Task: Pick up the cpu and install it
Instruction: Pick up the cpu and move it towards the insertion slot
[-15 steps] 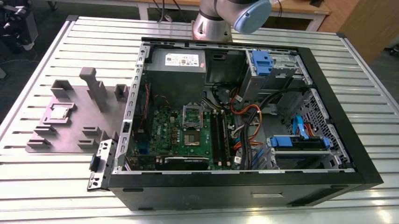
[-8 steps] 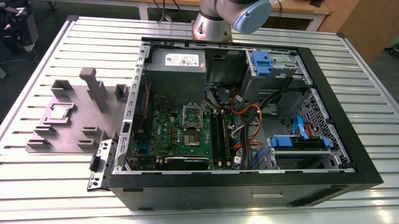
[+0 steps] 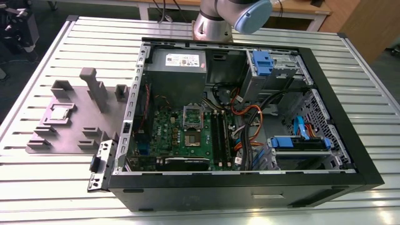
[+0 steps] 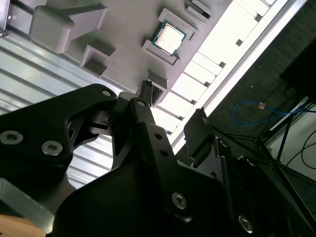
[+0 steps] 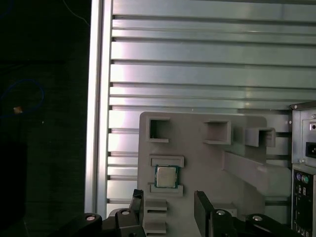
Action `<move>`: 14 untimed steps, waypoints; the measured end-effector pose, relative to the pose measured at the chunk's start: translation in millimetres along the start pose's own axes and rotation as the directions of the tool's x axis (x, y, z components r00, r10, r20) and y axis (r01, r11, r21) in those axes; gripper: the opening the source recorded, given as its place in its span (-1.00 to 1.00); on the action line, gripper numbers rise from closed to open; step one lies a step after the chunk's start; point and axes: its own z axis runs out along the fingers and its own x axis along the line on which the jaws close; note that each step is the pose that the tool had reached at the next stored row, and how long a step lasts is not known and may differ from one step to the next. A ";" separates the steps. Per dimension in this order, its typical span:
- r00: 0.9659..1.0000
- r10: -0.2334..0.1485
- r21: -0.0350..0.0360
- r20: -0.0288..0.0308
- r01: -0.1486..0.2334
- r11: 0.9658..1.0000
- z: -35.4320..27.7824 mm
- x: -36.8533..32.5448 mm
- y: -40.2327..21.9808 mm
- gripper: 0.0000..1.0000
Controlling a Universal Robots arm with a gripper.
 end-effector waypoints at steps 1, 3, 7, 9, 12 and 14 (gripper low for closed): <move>1.000 0.000 0.000 0.000 0.000 1.000 0.2 0.0 0.0 0.07; 1.000 0.000 0.000 0.000 0.000 1.000 0.6 0.0 0.0 0.07; 1.000 0.000 0.000 0.000 0.000 1.000 2.8 0.0 -0.1 0.07; 1.000 0.000 0.000 0.000 0.000 1.000 3.2 0.0 -0.1 0.07; 1.000 0.000 0.000 0.000 0.000 1.000 3.7 0.0 -0.2 0.07; 1.000 0.000 0.000 0.000 0.000 1.000 4.1 0.1 -0.2 0.07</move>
